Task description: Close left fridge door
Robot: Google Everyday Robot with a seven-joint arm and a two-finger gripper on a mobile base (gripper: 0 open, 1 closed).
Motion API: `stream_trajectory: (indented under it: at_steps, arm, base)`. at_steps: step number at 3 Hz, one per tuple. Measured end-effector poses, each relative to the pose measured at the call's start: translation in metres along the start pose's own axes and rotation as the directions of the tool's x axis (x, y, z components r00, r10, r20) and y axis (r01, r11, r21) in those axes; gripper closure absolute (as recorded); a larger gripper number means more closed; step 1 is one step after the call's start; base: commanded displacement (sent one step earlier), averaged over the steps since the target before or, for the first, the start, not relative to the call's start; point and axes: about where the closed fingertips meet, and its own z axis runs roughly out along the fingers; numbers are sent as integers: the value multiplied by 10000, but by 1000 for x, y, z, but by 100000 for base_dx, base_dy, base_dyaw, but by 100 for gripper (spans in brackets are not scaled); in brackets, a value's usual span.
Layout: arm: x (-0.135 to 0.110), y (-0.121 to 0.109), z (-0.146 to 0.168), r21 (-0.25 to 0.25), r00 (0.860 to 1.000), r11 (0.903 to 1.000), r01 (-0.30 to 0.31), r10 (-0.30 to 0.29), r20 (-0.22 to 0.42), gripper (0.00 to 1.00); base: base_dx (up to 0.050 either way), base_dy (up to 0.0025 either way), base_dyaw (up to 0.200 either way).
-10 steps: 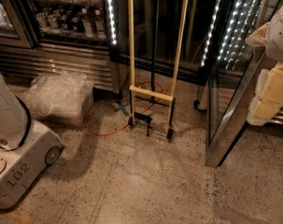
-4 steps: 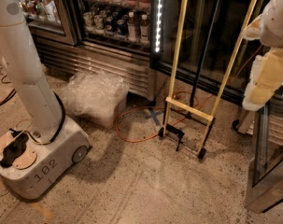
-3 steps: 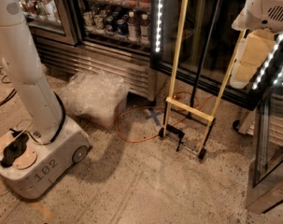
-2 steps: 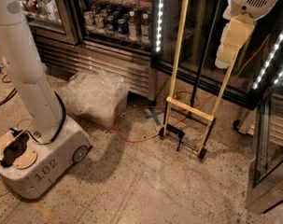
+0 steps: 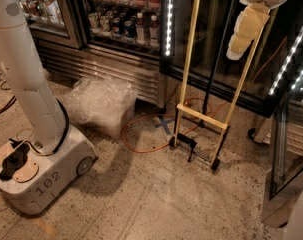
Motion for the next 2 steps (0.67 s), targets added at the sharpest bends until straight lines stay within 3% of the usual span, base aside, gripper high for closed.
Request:
stream_trajectory:
  at_steps: [1, 2]
  arm:
    - [3, 3, 27, -359, 10000, 9994, 27, -29, -75, 0]
    - [16, 13, 77, -1148, 9991, 9934, 39, -86, -404, 0]
  base:
    - [0, 0, 0]
    - [0, 0, 0]
